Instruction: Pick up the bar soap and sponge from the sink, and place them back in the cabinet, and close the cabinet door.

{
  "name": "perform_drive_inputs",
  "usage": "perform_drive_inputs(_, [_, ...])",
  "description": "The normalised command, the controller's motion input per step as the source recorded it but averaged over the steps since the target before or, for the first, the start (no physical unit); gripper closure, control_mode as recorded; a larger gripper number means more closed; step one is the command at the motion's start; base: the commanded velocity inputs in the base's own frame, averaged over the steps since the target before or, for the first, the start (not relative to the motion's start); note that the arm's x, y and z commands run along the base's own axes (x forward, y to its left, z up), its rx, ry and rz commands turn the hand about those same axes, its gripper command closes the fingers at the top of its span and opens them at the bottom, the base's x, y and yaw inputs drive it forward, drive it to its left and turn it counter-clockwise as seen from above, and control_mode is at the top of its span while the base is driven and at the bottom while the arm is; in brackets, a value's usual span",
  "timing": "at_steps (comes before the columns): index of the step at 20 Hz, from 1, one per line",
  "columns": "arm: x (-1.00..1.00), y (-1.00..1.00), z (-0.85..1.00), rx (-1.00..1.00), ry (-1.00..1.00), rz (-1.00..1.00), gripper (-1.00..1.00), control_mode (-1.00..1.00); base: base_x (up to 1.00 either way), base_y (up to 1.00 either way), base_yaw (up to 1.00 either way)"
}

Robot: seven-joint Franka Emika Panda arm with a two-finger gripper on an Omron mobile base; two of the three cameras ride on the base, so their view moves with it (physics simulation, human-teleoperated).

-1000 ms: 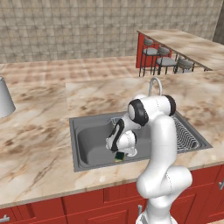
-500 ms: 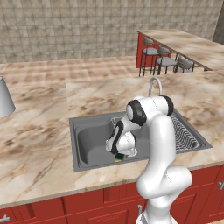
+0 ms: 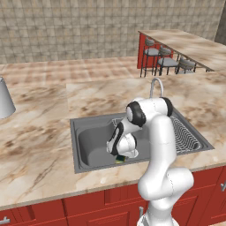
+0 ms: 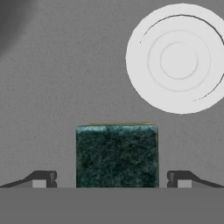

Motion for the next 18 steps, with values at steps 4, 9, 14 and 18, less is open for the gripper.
perform_drive_inputs(4, [0.08, 0.00, -0.11, 0.00, 0.00, 0.00, -1.00, -1.00, 0.00, 0.00, 0.00])
perform_drive_inputs(9, [0.06, 0.00, -0.14, 0.00, 0.00, 0.00, -1.00, -1.00, 0.00, 0.00, 0.00])
perform_drive_inputs(14, [0.06, 0.00, -0.13, 0.00, 0.00, 0.00, -1.00, -1.00, 0.00, 0.00, 0.00])
perform_drive_inputs(18, [0.04, 0.00, -0.11, 0.00, 0.00, 0.00, -1.00, -1.00, 0.00, 0.00, 0.00])
